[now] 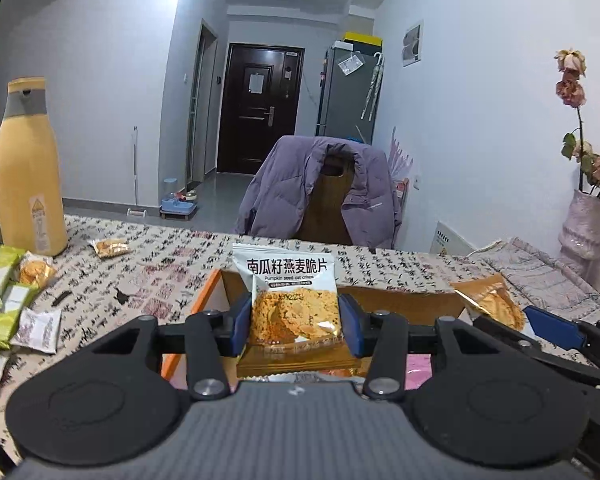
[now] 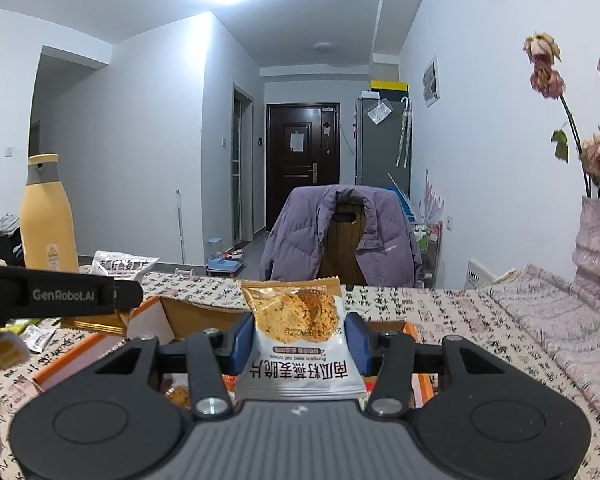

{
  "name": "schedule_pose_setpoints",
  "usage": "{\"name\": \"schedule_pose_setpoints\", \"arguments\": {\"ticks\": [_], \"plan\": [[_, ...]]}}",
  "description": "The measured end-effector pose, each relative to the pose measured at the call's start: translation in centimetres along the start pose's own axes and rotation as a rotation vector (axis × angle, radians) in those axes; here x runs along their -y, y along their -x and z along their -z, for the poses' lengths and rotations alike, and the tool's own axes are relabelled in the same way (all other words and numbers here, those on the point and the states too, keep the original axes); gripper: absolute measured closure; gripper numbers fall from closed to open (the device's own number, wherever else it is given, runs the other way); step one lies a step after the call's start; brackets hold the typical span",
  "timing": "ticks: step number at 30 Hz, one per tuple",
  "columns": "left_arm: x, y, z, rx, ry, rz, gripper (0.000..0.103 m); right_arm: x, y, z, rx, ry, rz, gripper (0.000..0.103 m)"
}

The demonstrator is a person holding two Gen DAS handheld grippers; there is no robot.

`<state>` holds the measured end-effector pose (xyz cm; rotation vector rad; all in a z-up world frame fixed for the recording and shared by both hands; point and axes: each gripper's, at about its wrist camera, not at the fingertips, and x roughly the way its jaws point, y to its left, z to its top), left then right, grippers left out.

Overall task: Organize snacks
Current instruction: 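Release both gold cookie packets into the box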

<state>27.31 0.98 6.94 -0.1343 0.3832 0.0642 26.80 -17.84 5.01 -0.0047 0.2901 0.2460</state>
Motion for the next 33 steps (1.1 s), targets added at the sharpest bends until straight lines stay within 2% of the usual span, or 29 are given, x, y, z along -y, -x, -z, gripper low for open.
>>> {"name": "schedule_pose_setpoints", "arguments": {"ticks": [8,10,11,12,14,16,17,19,33], "plan": [[-0.8,-1.6,1.7,-0.015,-0.016,0.015,0.056,0.6,-1.6,1.6,-0.066,-0.005,0.002,0.054],[-0.9,-1.8,2.0,-0.019,-0.021,0.026,0.053,0.6,-2.0,1.7,-0.082,-0.006,-0.001,0.052],[-0.9,-1.8,2.0,-0.021,-0.024,0.029,0.046,0.6,-2.0,1.8,-0.087,-0.009,0.003,0.051],[-0.9,-1.8,2.1,-0.02,-0.023,0.031,0.035,0.7,-2.1,1.8,-0.089,-0.011,0.007,0.048],[-1.0,-1.5,2.1,0.0,-0.016,0.031,0.019,0.9,-2.0,1.9,-0.093,-0.022,0.014,0.037],[-1.0,-1.1,2.0,0.025,-0.006,0.022,0.006,1.2,-2.0,2.0,-0.09,-0.041,0.024,0.008],[-1.1,-0.9,2.0,0.038,0.004,0.019,0.0,1.3,-1.9,2.0,-0.085,-0.048,0.026,0.004],[-1.2,-0.7,1.9,0.047,0.011,0.015,0.0,1.4,-1.8,2.1,-0.084,-0.056,0.032,0.0],[-0.9,-0.8,1.6,0.042,0.003,0.004,0.0,2.0,-2.3,1.8,-0.102,-0.076,0.046,0.0]]}}
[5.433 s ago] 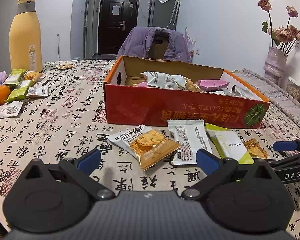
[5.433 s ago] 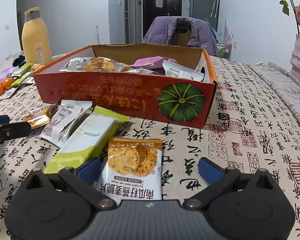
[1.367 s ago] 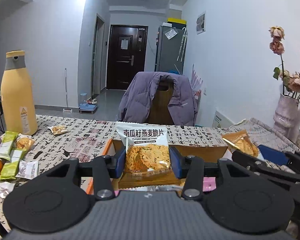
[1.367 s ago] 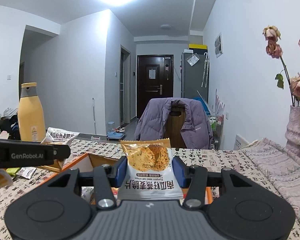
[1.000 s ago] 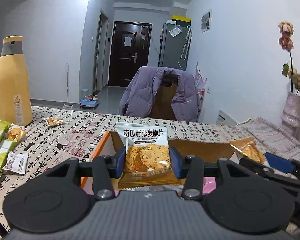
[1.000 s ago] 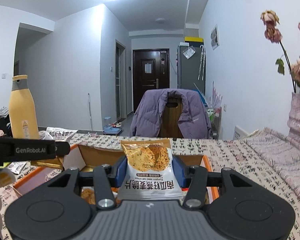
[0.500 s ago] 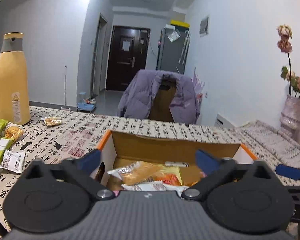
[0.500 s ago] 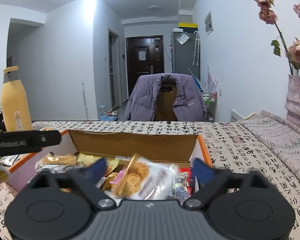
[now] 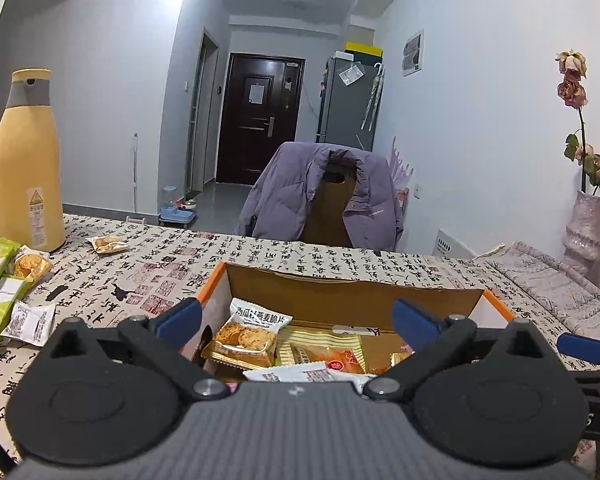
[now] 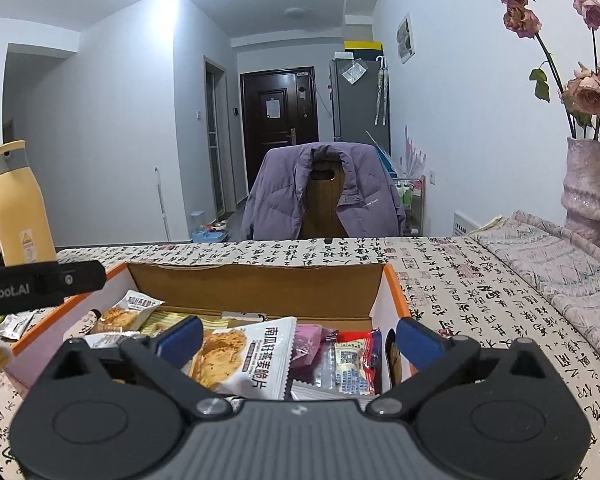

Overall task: Organize snacks
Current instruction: 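Release both gold cookie packets into the box, then move both tools back to the remaining packets on the table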

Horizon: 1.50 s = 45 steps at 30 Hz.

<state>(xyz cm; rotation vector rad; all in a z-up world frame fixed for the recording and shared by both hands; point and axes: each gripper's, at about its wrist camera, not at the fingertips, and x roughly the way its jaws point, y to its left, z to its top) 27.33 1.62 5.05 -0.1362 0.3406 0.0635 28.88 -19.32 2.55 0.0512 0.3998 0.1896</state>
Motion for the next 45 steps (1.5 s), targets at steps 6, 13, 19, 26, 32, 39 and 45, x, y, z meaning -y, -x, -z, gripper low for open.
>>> {"name": "schedule_pose_setpoints", "arguments": {"ticks": [6,13,19,26,32,39,45], "plan": [[0.1,0.8,-1.1,0.008,0.014,-0.002,0.0,-0.2,0.8,-0.9,-0.002,-0.001,0.011,0.0],[-0.6,3.1,-1.8,0.027,0.012,-0.013,0.0,-1.0,2.8,-1.2,-0.011,0.023,0.008,0.0],[-1.2,5.6,-1.7,0.037,0.004,-0.022,0.0,-2.0,5.3,-0.6,-0.021,0.045,-0.006,0.0],[-1.9,8.3,-0.4,0.017,-0.019,-0.02,0.0,-3.4,7.8,1.2,-0.063,0.075,-0.027,0.0],[-2.9,9.9,1.1,-0.031,-0.024,-0.017,0.0,-4.7,8.7,3.5,-0.138,0.099,-0.038,0.0],[-4.3,11.0,3.6,-0.105,-0.044,-0.023,0.0,-5.5,8.6,5.9,-0.234,0.091,-0.044,0.0],[-5.5,11.7,5.9,-0.172,-0.048,-0.03,0.0,-6.1,8.4,7.4,-0.292,0.095,-0.03,0.0]]}}
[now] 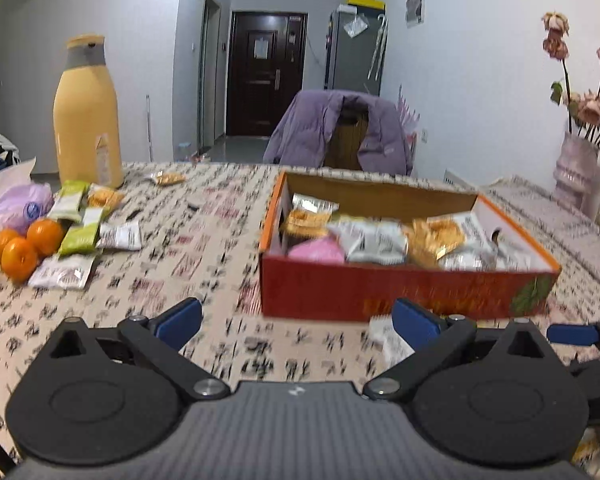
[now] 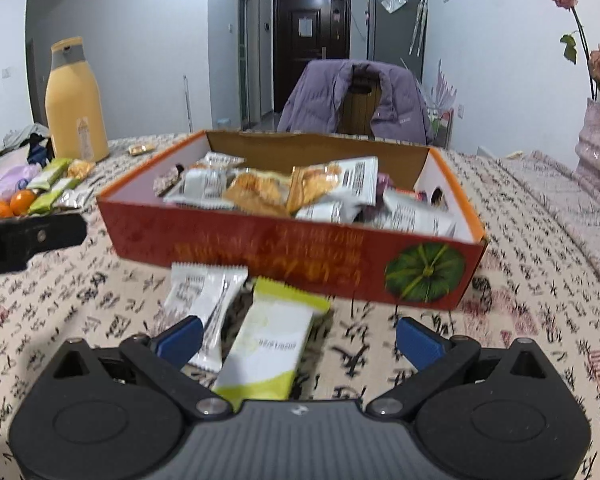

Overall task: Organize snacks
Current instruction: 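Move both tools back to the remaining packets on the table, then grasp the green-and-white bar packet with the right tool while the left tool grasps a white packet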

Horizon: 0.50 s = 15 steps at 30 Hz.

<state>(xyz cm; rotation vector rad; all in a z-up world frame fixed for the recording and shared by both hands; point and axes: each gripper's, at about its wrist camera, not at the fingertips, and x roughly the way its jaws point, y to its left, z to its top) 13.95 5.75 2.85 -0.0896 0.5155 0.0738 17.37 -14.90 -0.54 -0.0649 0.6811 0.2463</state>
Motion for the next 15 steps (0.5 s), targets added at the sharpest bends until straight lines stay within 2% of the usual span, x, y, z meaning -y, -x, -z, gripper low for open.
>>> {"name": "schedule_pose_setpoints", "arguments": {"ticks": [6,8,15], "plan": [[-0.3,-0.1,2.1,-0.055,-0.02,0.006,0.0,-0.3,-1.1,0.7,-0.046,-0.009,0.033,0.0],[-0.3,-0.4,2.7,-0.071,-0.022,0.009,0.0,-0.2,-1.3,0.8,-0.052,-0.016,0.044,0.003],[-0.5,-1.4,4.3,-0.111,-0.003,0.032,0.0,0.3,-1.5,1.3,-0.065,-0.025,0.029,0.027]]}}
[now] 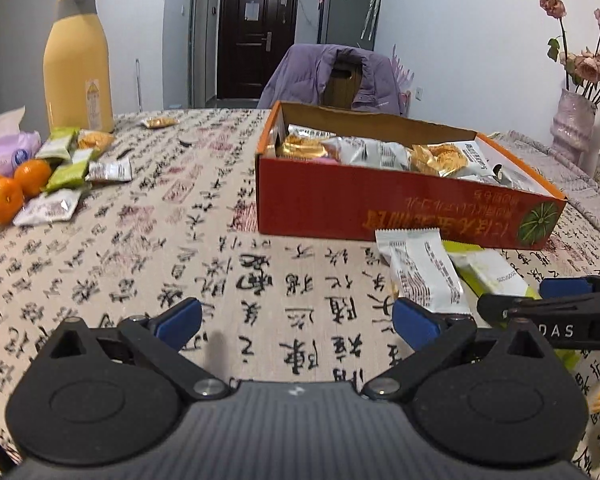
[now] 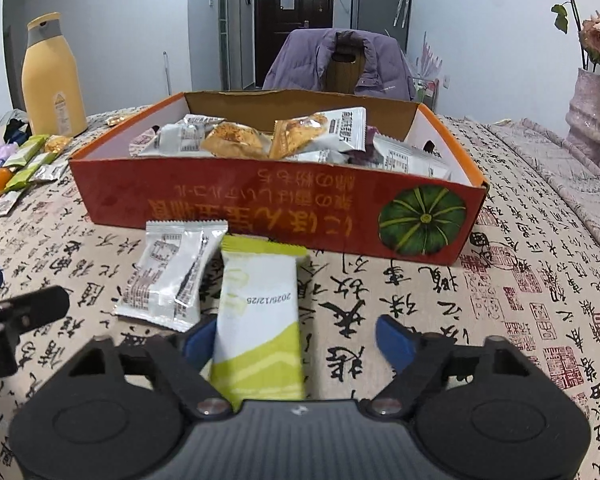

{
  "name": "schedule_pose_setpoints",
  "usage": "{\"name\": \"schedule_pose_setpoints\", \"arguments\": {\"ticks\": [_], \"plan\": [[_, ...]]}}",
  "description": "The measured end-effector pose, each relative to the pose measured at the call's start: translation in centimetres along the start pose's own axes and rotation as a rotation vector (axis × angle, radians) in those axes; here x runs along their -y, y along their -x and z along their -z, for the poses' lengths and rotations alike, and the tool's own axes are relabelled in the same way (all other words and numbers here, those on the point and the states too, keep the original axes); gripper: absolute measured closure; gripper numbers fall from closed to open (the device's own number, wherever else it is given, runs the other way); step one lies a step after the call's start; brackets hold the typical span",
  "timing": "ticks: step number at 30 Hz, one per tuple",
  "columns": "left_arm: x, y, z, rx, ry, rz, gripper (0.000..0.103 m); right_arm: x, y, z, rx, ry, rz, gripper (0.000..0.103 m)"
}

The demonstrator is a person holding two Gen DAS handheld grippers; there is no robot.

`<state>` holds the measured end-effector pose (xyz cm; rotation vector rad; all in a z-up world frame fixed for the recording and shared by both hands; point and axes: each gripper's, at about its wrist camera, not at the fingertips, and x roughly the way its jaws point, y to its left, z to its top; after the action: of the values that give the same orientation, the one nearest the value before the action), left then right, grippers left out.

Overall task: Organize snacks
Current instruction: 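Grasp the green-and-white bar packet with the right tool while the left tool grasps a white packet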

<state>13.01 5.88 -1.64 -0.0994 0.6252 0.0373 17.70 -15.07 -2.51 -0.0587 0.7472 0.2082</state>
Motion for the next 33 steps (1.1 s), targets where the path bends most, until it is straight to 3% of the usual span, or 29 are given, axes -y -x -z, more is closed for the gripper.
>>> {"name": "schedule_pose_setpoints", "arguments": {"ticks": [13,21,33], "plan": [[-0.2,0.0,0.2,0.004,0.017,0.012,0.0,-0.6,0.6,-0.3,-0.002,0.095,-0.102,0.067],[0.1,0.0,0.2,0.003,0.004,0.003,0.0,1.0,2.3,0.4,0.079,0.055,-0.105,0.068],[2.0,0.0,-1.3,-0.001,-0.032,0.002,0.0,6.1,4.5,1.9,0.146,0.0,0.013,0.068]]}}
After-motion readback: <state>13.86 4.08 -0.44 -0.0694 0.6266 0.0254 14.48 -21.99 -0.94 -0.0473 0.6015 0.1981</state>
